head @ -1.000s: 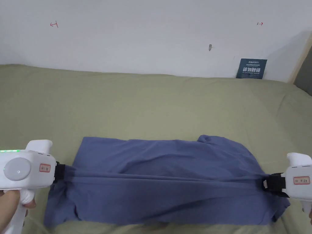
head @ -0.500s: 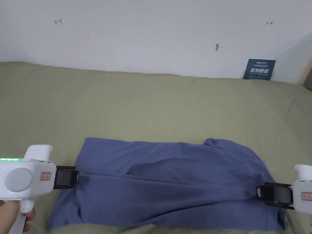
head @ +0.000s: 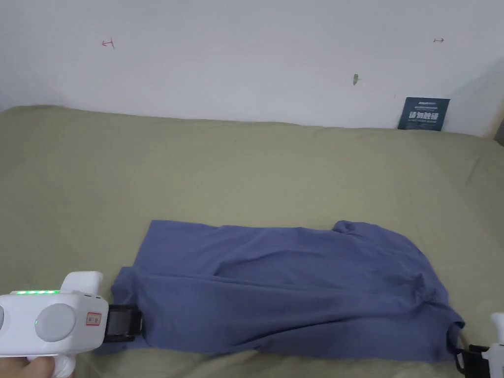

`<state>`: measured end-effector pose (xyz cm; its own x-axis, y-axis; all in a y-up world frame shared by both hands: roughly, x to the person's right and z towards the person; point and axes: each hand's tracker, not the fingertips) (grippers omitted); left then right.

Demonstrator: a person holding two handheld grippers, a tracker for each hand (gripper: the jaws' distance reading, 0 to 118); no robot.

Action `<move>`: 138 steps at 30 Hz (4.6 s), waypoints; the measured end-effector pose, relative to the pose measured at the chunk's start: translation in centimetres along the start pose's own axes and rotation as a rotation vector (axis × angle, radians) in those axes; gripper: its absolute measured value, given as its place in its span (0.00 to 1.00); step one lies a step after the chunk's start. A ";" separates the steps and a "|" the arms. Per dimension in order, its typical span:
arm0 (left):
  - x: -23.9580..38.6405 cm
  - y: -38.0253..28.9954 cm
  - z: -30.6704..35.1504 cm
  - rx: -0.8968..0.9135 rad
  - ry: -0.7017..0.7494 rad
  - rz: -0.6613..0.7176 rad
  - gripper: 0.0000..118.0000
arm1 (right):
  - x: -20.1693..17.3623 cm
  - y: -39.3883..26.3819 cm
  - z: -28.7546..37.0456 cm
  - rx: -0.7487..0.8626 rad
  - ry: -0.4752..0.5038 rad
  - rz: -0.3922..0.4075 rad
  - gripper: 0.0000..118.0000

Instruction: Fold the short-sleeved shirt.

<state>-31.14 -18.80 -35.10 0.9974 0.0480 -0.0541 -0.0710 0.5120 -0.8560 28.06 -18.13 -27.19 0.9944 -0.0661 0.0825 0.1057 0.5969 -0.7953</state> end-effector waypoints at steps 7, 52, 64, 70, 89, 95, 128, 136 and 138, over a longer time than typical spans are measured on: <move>1.7 0.0 -1.4 -0.009 -0.002 -0.056 0.25 | -0.2 0.1 -0.6 0.000 0.008 -0.005 0.00; -1.0 -7.3 10.5 0.104 -0.046 -0.086 0.95 | -0.4 -6.7 10.5 0.024 0.064 -0.084 0.92; 3.2 6.7 -0.5 0.097 0.013 -0.053 0.00 | 0.4 2.6 1.1 0.062 -0.007 -0.044 0.00; 4.0 8.4 -7.0 0.007 0.096 -0.089 0.96 | 1.0 4.8 -1.6 0.024 -0.030 -0.031 0.00; 4.2 7.5 -6.4 0.005 0.017 -0.104 0.04 | 2.1 9.0 -11.5 -0.177 -0.089 0.036 0.71; 3.6 7.4 -4.2 0.046 -0.006 -0.082 0.04 | 2.7 9.6 -8.2 -0.019 -0.039 -0.083 0.00; -3.5 -14.6 10.1 0.183 -0.087 -0.059 0.08 | 2.9 -12.1 9.7 0.060 0.044 -0.039 0.00; -2.6 -13.1 14.5 0.283 -0.022 -0.014 0.92 | -0.3 -9.5 12.0 0.212 0.006 -0.044 0.92; -2.1 -12.7 16.2 0.328 -0.007 -0.005 0.71 | -2.0 -9.7 15.7 0.273 0.005 -0.015 0.88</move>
<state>-32.60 -11.49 -15.83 0.9977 0.0501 -0.0460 -0.0680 0.7611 -0.6451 25.06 -11.22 -10.15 0.9927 -0.0806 0.0897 0.1185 0.7894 -0.6023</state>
